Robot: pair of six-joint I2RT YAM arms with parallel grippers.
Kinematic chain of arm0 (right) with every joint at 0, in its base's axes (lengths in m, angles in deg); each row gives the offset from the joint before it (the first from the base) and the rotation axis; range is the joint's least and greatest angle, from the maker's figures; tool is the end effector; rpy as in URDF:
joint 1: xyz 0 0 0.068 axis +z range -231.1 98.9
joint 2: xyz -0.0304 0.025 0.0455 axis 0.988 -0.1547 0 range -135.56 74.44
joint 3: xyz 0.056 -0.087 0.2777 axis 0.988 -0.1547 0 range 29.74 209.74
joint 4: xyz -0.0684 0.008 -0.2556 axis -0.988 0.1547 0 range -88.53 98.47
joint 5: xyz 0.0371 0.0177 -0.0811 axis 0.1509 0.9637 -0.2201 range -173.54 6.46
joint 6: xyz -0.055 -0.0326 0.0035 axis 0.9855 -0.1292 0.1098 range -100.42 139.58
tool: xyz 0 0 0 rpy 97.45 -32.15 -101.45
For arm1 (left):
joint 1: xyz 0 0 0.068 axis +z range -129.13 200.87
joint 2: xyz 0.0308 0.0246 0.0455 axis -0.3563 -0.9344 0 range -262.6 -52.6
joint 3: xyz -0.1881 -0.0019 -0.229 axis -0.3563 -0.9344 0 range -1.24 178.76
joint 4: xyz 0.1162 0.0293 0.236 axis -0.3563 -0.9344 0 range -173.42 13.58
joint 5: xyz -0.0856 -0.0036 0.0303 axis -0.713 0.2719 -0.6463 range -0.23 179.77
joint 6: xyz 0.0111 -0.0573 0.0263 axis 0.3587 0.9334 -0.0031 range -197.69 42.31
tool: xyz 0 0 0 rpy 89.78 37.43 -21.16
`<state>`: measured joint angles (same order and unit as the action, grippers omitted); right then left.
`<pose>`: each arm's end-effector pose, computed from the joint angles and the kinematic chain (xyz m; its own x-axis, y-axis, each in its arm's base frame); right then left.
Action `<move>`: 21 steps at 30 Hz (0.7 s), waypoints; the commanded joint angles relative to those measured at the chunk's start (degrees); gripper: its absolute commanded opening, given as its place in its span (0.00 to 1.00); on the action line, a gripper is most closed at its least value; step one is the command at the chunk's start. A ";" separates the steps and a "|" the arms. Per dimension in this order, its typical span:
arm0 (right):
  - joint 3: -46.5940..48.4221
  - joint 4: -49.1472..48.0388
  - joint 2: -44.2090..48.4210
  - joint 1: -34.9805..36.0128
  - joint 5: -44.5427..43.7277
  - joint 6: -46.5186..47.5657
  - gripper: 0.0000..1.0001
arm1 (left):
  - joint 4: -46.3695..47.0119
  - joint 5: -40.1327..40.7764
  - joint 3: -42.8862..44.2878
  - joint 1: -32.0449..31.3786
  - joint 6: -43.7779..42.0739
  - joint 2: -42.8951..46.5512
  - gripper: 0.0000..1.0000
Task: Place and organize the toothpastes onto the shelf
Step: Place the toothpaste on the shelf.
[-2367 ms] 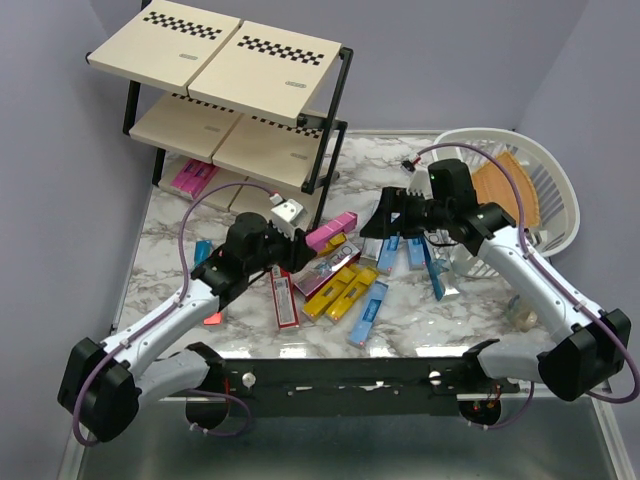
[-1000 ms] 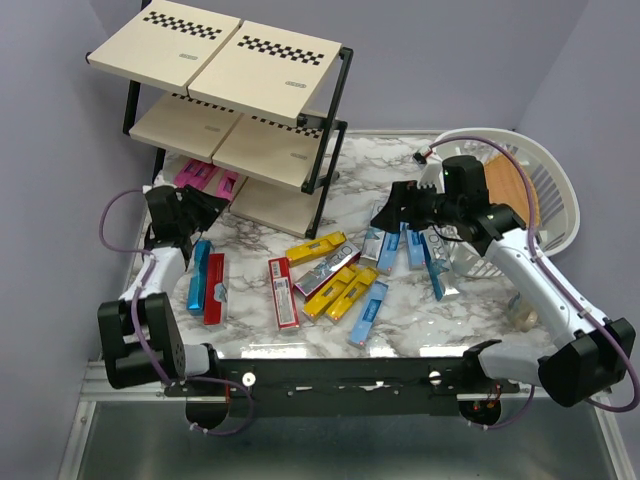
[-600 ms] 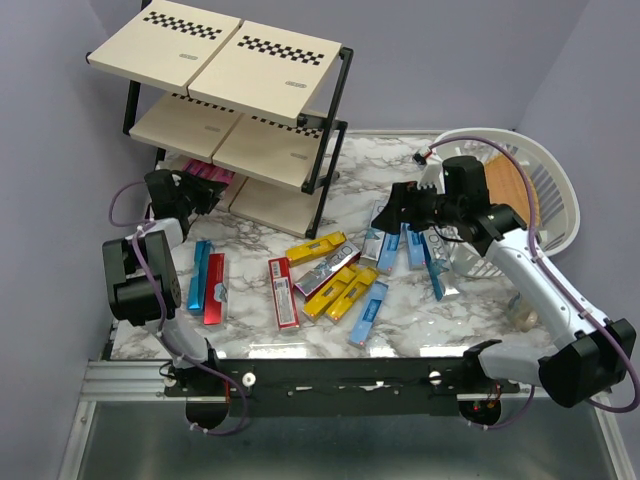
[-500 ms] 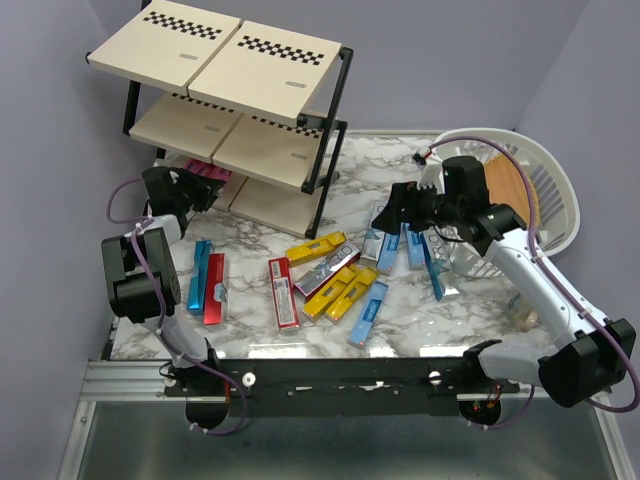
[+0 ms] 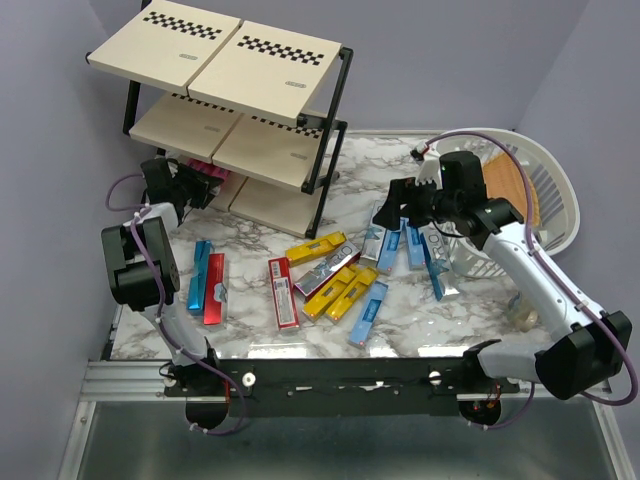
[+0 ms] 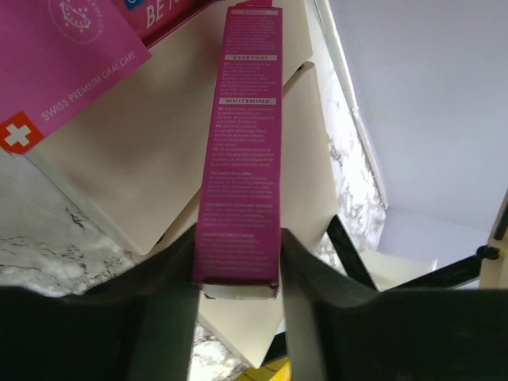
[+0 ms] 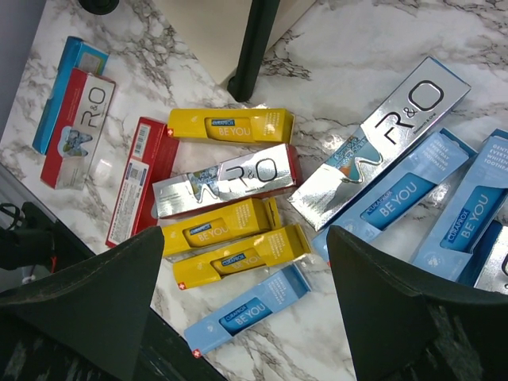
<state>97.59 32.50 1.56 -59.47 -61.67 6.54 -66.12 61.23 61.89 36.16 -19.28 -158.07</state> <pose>0.2581 0.1223 0.3564 -0.6735 -0.0419 -0.7380 -0.4825 0.7813 0.3959 0.4119 0.0881 0.2060 -0.4035 -0.8861 -0.2281 -0.3525 0.3806 -0.8549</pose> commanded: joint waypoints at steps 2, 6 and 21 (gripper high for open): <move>2.10 1.40 -1.30 -0.27 -1.74 1.61 0.92 | -5.90 2.25 1.64 0.88 -1.46 -0.53 0.59; 2.89 2.02 -2.09 -0.18 -1.83 2.14 0.92 | -7.32 4.01 1.64 1.32 -1.63 -0.17 0.65; 2.46 2.11 -2.18 -0.27 -2.00 2.67 0.92 | -9.69 6.12 1.12 2.29 -1.37 -0.09 0.79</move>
<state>98.86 34.16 -0.56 -59.47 -62.41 8.12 -74.38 65.73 62.72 37.82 -20.02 -158.07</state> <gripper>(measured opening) 0.919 0.771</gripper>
